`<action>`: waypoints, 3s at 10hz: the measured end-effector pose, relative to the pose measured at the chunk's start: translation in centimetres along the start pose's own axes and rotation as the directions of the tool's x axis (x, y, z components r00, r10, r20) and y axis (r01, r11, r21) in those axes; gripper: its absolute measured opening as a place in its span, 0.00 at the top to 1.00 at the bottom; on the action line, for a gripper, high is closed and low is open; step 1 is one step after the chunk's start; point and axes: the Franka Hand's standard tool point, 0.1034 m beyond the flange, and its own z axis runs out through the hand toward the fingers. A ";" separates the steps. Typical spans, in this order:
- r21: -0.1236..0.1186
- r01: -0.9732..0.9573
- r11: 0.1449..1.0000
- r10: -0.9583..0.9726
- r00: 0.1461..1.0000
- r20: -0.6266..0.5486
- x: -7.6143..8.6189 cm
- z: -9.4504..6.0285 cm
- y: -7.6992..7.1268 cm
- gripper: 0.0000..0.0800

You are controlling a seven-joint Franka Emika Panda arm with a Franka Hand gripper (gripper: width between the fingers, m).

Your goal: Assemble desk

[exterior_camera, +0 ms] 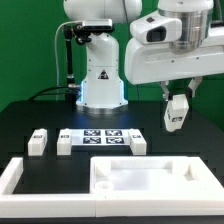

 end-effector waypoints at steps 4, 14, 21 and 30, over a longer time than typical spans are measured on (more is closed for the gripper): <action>-0.078 0.110 0.991 -0.127 0.952 -0.277 2.4 -7.0 1.3 0.64; -0.188 0.114 0.975 -0.217 0.653 -0.726 6.2 -5.7 1.3 0.64; -0.291 0.228 0.929 -0.367 0.664 -0.652 6.3 -3.4 -0.2 0.64; -0.286 0.226 0.931 -0.361 0.677 -0.642 7.2 -1.8 0.3 0.64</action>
Offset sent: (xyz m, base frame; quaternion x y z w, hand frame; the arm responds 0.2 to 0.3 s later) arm 0.0498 -0.0435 0.1000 -0.0890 0.1696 -0.1582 0.9686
